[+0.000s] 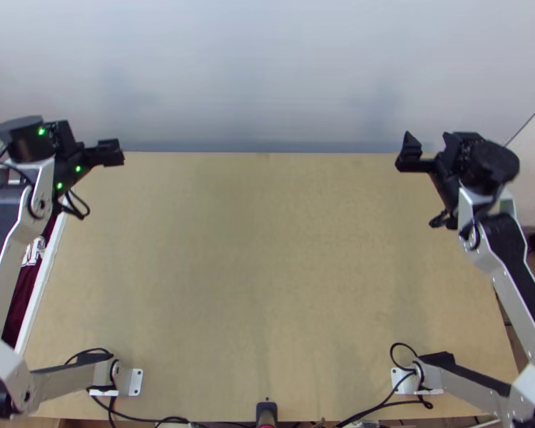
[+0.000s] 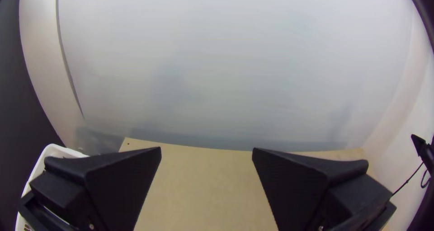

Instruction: Fold the t-shirt

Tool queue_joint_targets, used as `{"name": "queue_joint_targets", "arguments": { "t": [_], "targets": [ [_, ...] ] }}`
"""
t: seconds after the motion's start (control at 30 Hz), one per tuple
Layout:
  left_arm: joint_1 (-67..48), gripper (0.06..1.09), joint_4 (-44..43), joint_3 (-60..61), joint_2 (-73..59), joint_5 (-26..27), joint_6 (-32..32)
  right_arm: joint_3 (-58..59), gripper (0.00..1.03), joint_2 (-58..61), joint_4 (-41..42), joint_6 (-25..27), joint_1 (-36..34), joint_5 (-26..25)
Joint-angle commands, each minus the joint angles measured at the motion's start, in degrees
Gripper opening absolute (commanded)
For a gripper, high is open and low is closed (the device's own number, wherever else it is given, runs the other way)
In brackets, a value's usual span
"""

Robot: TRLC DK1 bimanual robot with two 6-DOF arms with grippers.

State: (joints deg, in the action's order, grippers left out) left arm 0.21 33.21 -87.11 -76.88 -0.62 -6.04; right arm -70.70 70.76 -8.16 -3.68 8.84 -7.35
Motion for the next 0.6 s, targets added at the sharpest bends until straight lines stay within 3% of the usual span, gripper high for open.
{"name": "queue_joint_targets", "arguments": {
  "t": [0.0,0.27,0.57],
  "targets": [
    [-0.47,1.04,0.36,-5.44,-6.88,-0.08,-0.37,-7.26,0.99,6.41,-4.05,-3.00,0.39,-0.99],
    [3.04,1.04,-4.21,-5.00,-9.08,-0.26,-1.87,-7.00,0.99,7.72,-7.83,-3.61,3.11,-0.47],
    [20.89,1.04,-1.13,-5.17,-14.00,-0.52,2.35,-4.89,0.99,8.95,-8.80,-2.91,6.19,-0.29]
  ]
}}
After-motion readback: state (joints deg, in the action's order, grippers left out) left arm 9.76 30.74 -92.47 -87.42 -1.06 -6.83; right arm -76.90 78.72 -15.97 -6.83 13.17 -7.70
